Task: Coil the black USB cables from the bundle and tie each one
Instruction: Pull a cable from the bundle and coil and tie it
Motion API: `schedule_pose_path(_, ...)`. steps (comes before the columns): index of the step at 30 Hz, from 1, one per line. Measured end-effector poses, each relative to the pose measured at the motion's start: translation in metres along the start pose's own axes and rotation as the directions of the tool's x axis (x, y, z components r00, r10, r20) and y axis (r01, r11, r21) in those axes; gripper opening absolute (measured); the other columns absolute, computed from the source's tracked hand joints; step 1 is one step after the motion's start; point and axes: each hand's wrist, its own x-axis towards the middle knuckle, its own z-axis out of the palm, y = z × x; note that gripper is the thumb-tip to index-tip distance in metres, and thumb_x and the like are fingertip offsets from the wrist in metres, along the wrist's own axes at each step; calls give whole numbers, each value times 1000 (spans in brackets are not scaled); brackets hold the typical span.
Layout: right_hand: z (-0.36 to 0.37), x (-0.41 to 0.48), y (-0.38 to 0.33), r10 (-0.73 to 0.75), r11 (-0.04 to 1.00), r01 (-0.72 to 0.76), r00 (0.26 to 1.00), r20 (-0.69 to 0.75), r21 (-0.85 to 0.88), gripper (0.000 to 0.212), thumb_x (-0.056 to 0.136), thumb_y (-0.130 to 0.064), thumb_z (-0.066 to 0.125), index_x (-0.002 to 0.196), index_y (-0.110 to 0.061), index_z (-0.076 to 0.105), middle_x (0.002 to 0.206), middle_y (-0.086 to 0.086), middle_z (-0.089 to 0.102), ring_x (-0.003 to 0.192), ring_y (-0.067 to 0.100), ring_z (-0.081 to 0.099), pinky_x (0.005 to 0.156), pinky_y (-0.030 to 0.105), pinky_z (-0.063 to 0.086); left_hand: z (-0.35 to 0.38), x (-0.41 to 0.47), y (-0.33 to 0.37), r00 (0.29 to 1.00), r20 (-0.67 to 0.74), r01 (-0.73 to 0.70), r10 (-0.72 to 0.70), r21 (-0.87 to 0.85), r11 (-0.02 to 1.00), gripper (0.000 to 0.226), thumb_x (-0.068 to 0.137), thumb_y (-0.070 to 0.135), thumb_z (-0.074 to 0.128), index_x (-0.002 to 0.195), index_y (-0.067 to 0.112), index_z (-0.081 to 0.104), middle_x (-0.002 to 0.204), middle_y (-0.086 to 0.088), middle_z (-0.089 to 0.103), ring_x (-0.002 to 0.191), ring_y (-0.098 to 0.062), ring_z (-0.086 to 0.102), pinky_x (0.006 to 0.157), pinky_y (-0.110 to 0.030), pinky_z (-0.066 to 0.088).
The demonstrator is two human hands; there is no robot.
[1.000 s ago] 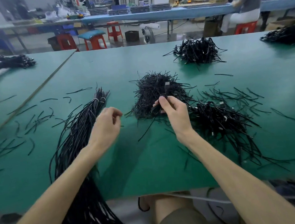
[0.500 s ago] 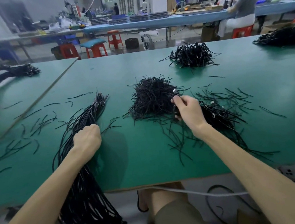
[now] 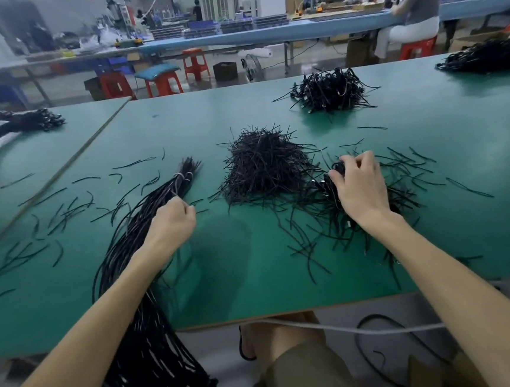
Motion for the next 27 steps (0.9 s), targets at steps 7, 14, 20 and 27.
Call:
schedule_pose_path(7,-5,-21,-34,-193,981,189,977,-86,-53,32,104,-30,51,126,-8,59,123,12,53,117,27,42,98,38,29,14,4,9,990,129,-17,56,-289,957,18,102,24,58,89,13,63,54,-6,68,48,-14,66,63,-31,54)
schedule_pose_path(14,36,-57,-122,-236,759,-85,888,394,646,26,104,-36,55,96,-15,69,86,-2,74,73,13,69,69,29,52,17,-4,6,985,92,-135,149,-142,981,14,98,31,68,91,19,70,81,4,67,71,-12,61,62,-26,44)
schedule_pose_path(20,81,-68,-180,-140,581,-406,804,578,705,40,104,-34,51,91,-2,70,84,9,74,73,26,65,73,44,57,-9,-6,-19,938,178,-295,297,-34,955,14,99,19,66,103,15,79,96,-7,64,89,-20,61,82,-32,48)
schedule_pose_path(27,98,-68,-204,-186,582,-411,773,607,702,9,101,-20,61,101,-12,64,71,1,65,50,9,58,41,24,41,-4,1,-54,933,-32,-356,359,74,932,14,95,16,67,107,12,74,113,-7,54,114,-26,46,104,-37,36)
